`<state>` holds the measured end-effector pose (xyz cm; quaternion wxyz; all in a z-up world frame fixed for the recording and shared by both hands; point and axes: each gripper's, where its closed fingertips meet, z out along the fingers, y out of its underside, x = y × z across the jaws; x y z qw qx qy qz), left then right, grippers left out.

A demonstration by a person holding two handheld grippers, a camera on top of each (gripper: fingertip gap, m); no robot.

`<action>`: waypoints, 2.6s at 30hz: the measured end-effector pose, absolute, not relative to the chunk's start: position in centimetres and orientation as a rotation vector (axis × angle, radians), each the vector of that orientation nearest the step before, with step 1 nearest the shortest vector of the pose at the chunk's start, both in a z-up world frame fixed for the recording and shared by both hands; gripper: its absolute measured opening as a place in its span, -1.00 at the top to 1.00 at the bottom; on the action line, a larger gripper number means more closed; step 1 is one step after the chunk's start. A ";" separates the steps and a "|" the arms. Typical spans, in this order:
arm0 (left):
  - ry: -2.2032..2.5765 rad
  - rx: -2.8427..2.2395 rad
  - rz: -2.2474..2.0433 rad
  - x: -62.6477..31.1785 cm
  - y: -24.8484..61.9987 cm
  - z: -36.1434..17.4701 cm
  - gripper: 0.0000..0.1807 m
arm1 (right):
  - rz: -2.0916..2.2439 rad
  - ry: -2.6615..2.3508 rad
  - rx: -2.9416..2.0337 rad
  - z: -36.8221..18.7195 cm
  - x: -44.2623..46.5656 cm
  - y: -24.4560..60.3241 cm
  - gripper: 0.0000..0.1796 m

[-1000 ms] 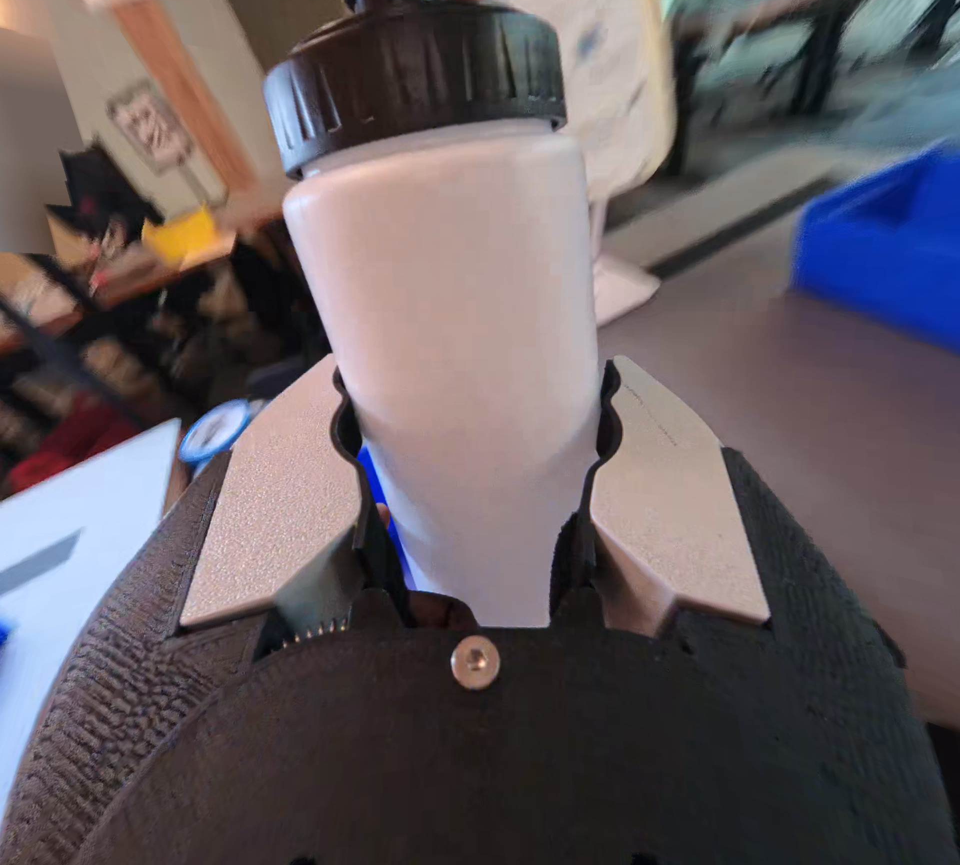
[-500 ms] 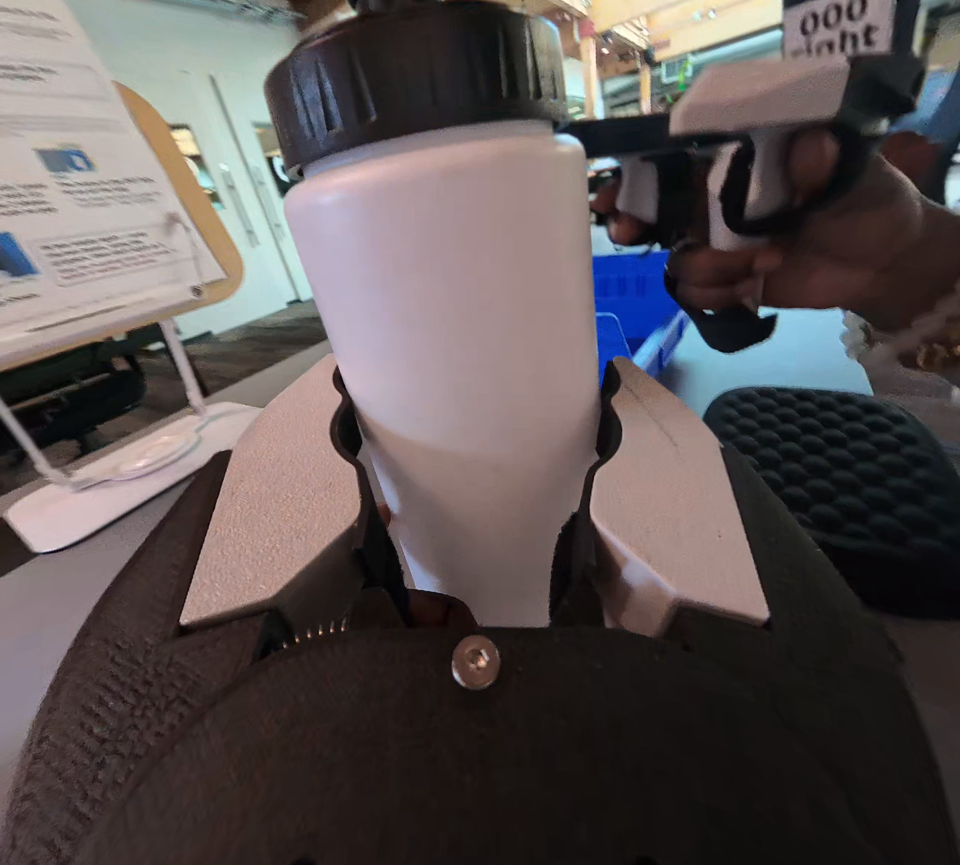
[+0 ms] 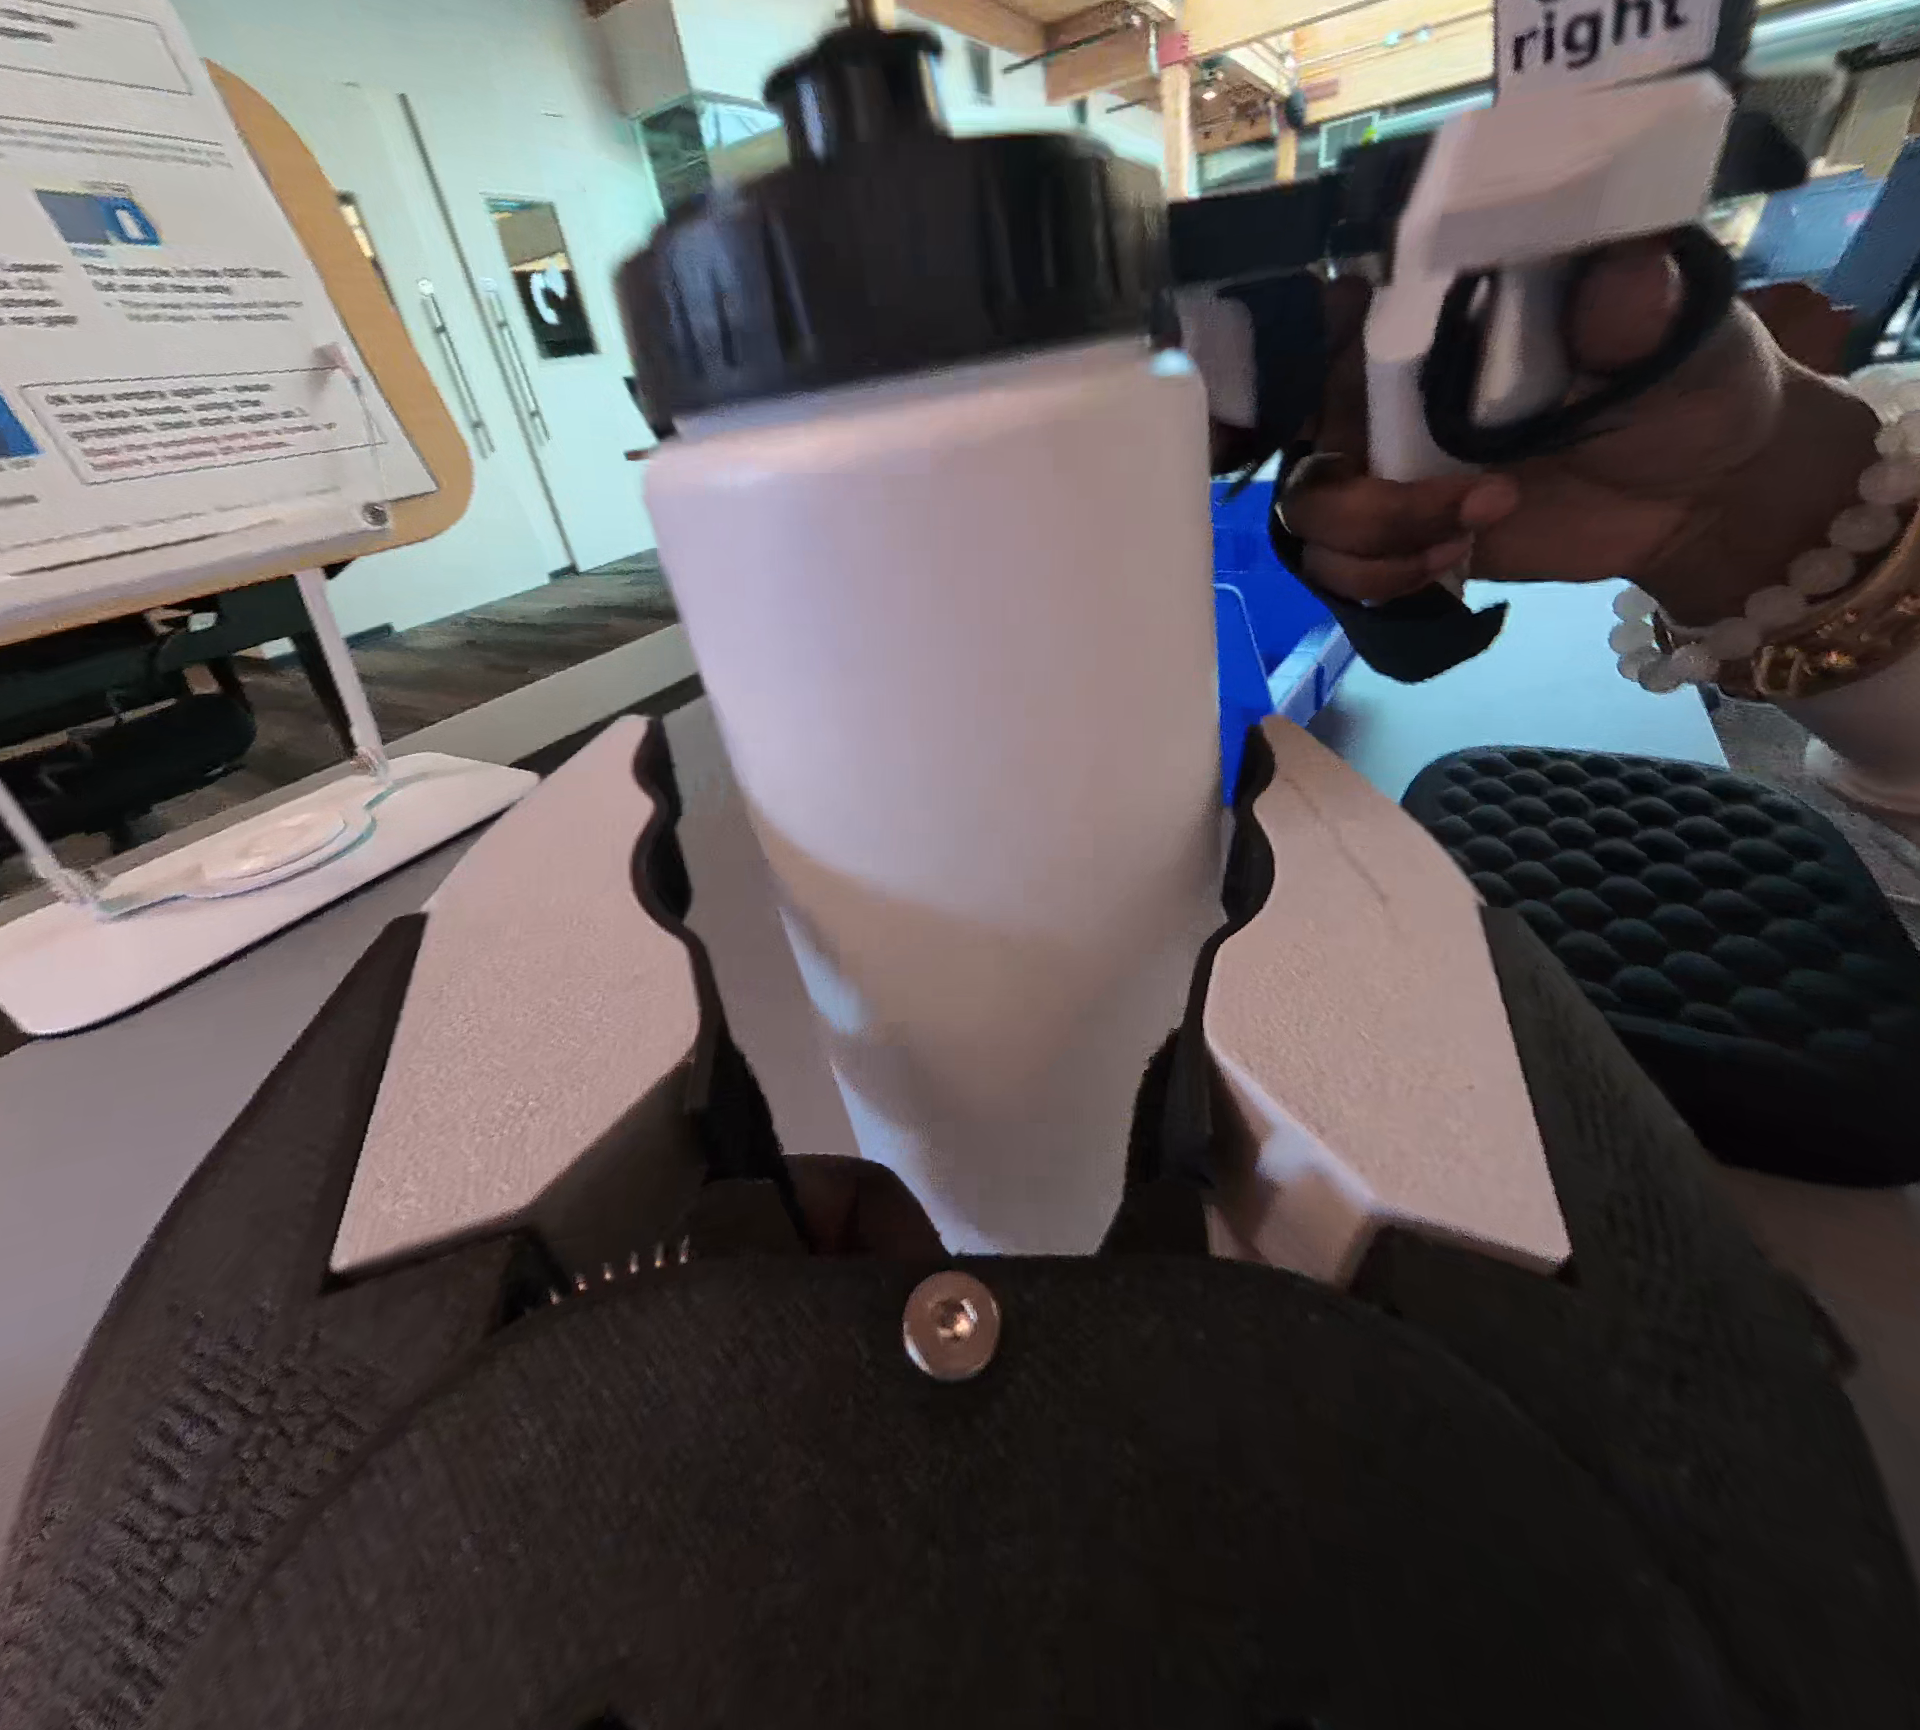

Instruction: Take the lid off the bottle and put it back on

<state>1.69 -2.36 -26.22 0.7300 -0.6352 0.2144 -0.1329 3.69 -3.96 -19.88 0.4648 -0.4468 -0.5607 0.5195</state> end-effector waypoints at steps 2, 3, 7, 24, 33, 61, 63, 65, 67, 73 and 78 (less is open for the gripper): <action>0.493 -1.417 -0.272 1.6 -2.3 -25.5 -0.20 | 1.263 -1.391 -1.099 -19.8 3.7 -4.0 0.14; 0.519 -1.428 -0.257 1.7 -2.3 -25.2 -0.23 | 1.254 -1.408 -1.100 -19.7 3.6 -4.1 0.12; 0.555 -1.469 -0.214 2.0 -1.7 -25.2 -0.24 | 1.201 -1.490 -1.113 -19.8 2.4 -4.5 -0.02; 0.622 -1.568 -0.404 2.3 -1.3 -26.6 0.04 | 1.264 -1.536 -1.165 -20.5 -0.8 -3.6 0.18; 0.665 -1.538 -0.446 2.2 -1.6 -26.6 0.05 | 1.417 -1.682 -0.987 -20.5 -0.7 -4.0 0.20; 0.629 -1.567 -0.400 2.6 -1.8 -26.7 0.04 | 1.282 -1.403 -1.029 -19.3 -0.5 -4.1 0.19; 0.643 -1.560 -0.415 2.7 -1.9 -26.7 0.04 | 1.394 -1.513 -0.946 -19.3 -0.4 -4.4 0.19; 0.654 -1.552 -0.429 2.8 -2.0 -26.7 0.04 | 1.532 -1.625 -0.830 -19.3 -0.2 -4.8 0.19; 0.657 -1.549 -0.434 2.9 -2.1 -26.7 0.04 | 1.674 -1.717 -0.712 -19.3 0.0 -5.1 0.19; 0.666 -1.539 -0.445 3.0 -2.2 -26.7 0.04 | 1.973 -1.869 -0.569 -19.4 0.5 -5.5 0.19; 0.649 -1.544 -0.429 2.9 -2.1 -26.7 0.04 | 1.777 -1.687 -0.797 -19.8 -0.3 -4.8 -0.11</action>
